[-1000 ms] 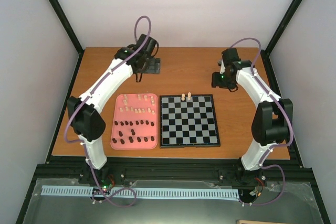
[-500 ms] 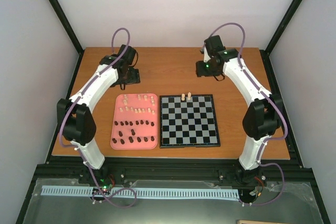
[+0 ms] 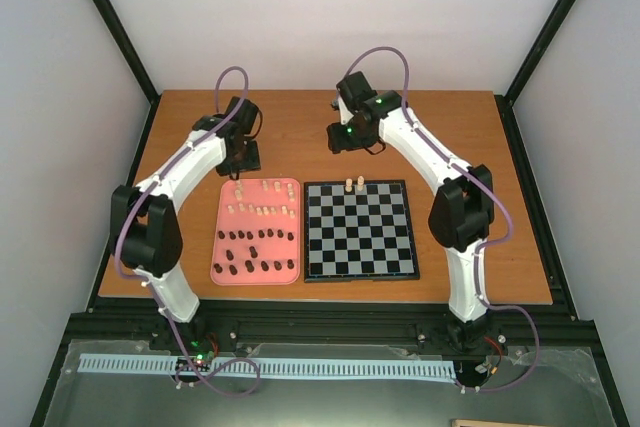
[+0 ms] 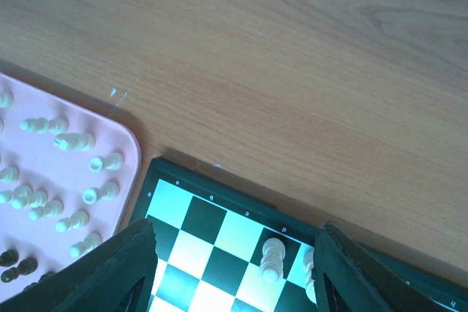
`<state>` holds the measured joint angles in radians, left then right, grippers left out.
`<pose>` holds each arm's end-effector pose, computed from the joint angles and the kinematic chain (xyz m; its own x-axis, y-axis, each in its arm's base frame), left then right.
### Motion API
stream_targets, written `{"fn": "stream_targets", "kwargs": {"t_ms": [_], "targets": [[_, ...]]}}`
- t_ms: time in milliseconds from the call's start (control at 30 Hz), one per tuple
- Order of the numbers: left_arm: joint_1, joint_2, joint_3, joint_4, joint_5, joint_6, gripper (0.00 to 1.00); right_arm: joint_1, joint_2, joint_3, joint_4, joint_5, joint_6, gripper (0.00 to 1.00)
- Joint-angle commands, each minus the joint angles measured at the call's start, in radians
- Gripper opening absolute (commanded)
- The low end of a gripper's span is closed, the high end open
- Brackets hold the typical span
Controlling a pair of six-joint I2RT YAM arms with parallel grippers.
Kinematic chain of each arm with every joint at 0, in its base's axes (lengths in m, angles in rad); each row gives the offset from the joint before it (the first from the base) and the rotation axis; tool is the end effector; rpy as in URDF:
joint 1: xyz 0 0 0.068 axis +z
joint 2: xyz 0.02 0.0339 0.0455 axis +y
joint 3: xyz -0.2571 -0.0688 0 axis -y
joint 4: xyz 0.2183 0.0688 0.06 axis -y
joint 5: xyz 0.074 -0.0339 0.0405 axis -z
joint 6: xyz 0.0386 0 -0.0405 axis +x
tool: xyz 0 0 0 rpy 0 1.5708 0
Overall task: Set up the chess pieces on the board
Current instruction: Pick up the chess piece from the storage box.
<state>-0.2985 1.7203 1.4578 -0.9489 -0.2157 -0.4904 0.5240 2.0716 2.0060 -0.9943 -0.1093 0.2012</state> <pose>0.3121 -0.0874 0.2645 -0.8907 -0.2073 -0.4046 -0.2314 0.9728 0.0111 0.3617 0.2139 0.2866 -0.8487 -0.2610 -0.4601 -0.3816 0.9044 0.1910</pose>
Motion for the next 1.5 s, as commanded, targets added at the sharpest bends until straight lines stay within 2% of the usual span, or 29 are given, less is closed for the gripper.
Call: {"fn": "stream_targets", "kwargs": {"t_ms": [0, 100, 233, 700, 1133, 1467], "targets": [[0.01, 0.069, 0.049, 0.047, 0.08, -0.01, 0.56, 0.0, 0.007, 0.021, -0.032, 0.014, 0.015, 0.59], [0.01, 0.124, 0.088, 0.054, 0.115, -0.022, 0.54, 0.001, 0.01, 0.024, -0.039, 0.036, 0.012, 0.59], [0.011, 0.159, 0.11, 0.056, 0.095, -0.022, 0.52, 0.001, 0.002, 0.023, -0.045, 0.047, 0.003, 0.59], [0.108, 0.119, -0.035, 0.098, 0.064, 0.023, 0.52, 0.001, -0.06, -0.112, -0.015, 0.059, -0.011, 0.59], [0.116, 0.227, -0.022, 0.149, 0.132, 0.037, 0.41, 0.0, -0.064, -0.106, -0.028, 0.087, -0.018, 0.6], [0.116, 0.259, -0.017, 0.16, 0.13, 0.037, 0.39, -0.001, -0.068, -0.109, -0.032, 0.096, -0.009, 0.6]]}}
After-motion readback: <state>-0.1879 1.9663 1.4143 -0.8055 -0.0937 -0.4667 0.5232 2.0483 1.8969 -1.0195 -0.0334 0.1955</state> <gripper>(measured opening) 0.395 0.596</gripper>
